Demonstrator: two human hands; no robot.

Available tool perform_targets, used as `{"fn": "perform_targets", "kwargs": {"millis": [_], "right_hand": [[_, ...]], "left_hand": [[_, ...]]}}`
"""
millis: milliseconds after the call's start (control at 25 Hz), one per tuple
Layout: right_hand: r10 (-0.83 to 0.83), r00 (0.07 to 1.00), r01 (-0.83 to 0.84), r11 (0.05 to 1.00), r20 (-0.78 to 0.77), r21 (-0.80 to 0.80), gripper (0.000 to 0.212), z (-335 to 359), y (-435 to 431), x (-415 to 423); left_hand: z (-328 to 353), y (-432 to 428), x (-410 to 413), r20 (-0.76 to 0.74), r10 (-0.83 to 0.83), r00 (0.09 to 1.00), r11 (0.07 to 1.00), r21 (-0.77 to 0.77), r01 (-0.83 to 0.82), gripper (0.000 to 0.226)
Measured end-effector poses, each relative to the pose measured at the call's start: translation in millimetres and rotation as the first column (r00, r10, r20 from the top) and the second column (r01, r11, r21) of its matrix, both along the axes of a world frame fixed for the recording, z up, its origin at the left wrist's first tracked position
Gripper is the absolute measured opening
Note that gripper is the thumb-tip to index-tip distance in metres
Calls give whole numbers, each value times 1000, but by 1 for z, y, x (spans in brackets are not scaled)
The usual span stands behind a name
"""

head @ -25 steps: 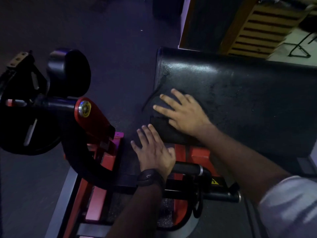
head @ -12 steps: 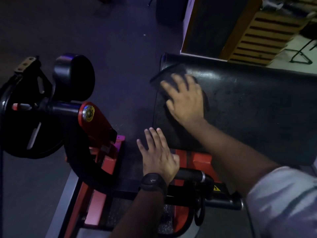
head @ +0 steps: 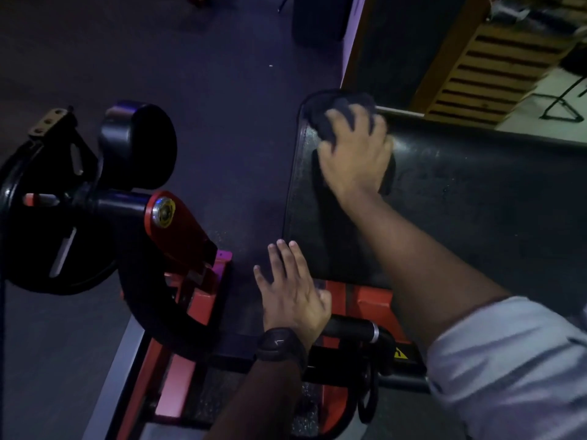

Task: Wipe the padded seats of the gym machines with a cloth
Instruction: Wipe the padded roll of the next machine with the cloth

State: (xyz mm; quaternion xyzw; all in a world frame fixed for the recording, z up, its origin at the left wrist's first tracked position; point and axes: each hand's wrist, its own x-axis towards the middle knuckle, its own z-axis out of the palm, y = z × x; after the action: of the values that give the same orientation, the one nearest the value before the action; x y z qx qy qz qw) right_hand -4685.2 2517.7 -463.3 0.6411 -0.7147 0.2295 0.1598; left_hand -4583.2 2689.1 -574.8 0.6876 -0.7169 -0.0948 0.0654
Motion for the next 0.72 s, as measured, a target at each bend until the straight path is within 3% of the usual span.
{"fn": "perform_targets", "kwargs": {"millis": [40, 120, 160, 200, 240, 280, 320, 360, 400, 440, 480, 520, 560, 600, 640, 680, 720], "right_hand": [[109, 986, -113, 993, -125, -29, 54, -6, 3, 9], [420, 804, -423, 902, -421, 91, 53, -9, -1, -9], [388, 833, -379, 920, -394, 105, 54, -3, -8, -19], [230, 949, -221, 973, -217, 63, 54, 4, -11, -20], [22, 1000, -22, 1000, -2, 11, 55, 5, -9, -12], [-94, 992, 94, 996, 83, 4, 55, 2, -3, 2], [-10, 1000, 9, 1000, -17, -26, 54, -7, 2, 14], [197, 956, -205, 979, -216, -15, 53, -15, 7, 14], [393, 828, -397, 915, -399, 76, 53, -14, 4, -3], [432, 787, -427, 897, -440, 116, 53, -7, -3, -21], [333, 878, -322, 942, -343, 92, 54, -1, -5, -30], [118, 985, -115, 993, -126, 27, 55, 1, -3, -29], [-120, 990, 120, 993, 69, 5, 56, -6, 6, -19], [-186, 975, 187, 982, 119, 0, 56, -15, 19, -3], [-57, 998, 56, 998, -25, -41, 56, -31, 29, 6], [199, 946, -209, 978, -257, -14, 56, -42, 39, 3], [383, 822, -391, 918, -420, 72, 55, -48, 40, -15]], "left_hand": [[1, 0, 0, 1, -2, 1000, 1000, 6, 2, 90], [1, 1, 1, 9, -4, 1000, 1000, 20, 4, 91], [0, 0, 1, 16, -1, 1000, 1000, 26, 0, 92], [0, 0, 1, 22, 4, 1000, 1000, 30, -5, 92], [0, 0, 1, 25, 11, 1000, 999, 31, -12, 93], [1, 0, 1, 28, 17, 999, 999, 30, -18, 92], [1, 1, 0, 34, 15, 999, 999, 35, -16, 92], [1, 1, 0, 45, 8, 999, 999, 45, -10, 92], [0, 1, 1, 51, 3, 999, 999, 51, -5, 92], [-1, 1, 1, 50, 3, 999, 999, 54, -5, 92], [-1, 1, 2, 47, 4, 999, 999, 54, -6, 93], [0, 0, 2, 50, 2, 999, 998, 57, -5, 93], [0, 0, 1, 59, 2, 998, 998, 62, -5, 94], [1, 0, 1, 64, 6, 998, 998, 68, -10, 94], [2, 1, 1, 60, 10, 998, 997, 70, -14, 94], [1, 1, 1, 50, 16, 999, 997, 69, -19, 93], [0, 0, 1, 39, 21, 999, 998, 63, -23, 93]]}}
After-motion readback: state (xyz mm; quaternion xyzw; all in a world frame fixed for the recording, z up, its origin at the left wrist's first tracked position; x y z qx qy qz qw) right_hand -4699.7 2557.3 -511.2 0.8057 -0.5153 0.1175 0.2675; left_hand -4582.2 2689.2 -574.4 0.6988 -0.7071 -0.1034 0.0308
